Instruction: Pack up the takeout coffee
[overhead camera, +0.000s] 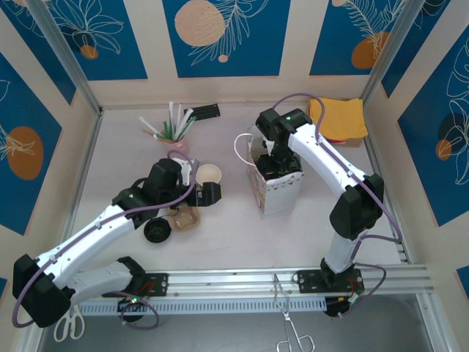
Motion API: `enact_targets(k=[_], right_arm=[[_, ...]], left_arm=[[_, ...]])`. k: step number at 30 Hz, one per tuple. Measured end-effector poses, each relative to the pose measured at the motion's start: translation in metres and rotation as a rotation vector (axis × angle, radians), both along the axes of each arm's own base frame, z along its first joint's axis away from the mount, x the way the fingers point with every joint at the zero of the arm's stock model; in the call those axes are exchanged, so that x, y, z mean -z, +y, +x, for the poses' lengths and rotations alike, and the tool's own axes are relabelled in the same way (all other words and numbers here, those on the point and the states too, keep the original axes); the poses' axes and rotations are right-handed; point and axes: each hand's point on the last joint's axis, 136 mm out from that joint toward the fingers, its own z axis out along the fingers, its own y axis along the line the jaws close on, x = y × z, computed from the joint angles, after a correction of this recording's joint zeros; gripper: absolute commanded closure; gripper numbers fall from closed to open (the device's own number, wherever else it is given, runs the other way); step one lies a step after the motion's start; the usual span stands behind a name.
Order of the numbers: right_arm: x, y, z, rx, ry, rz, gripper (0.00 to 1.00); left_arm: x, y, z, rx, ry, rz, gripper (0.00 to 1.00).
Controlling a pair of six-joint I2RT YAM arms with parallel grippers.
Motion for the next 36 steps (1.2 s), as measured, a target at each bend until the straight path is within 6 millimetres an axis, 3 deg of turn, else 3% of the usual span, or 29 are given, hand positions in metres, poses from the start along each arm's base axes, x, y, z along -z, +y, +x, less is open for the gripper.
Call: enact_targets(k=[36], right_arm=[[0.0095,-0.0052,0.0038,0.005,0.004,-0.001,0.31]], left_arm=[[0.0015,-0.0030,-0.0033,0.021,0.010,-0.013,0.00]])
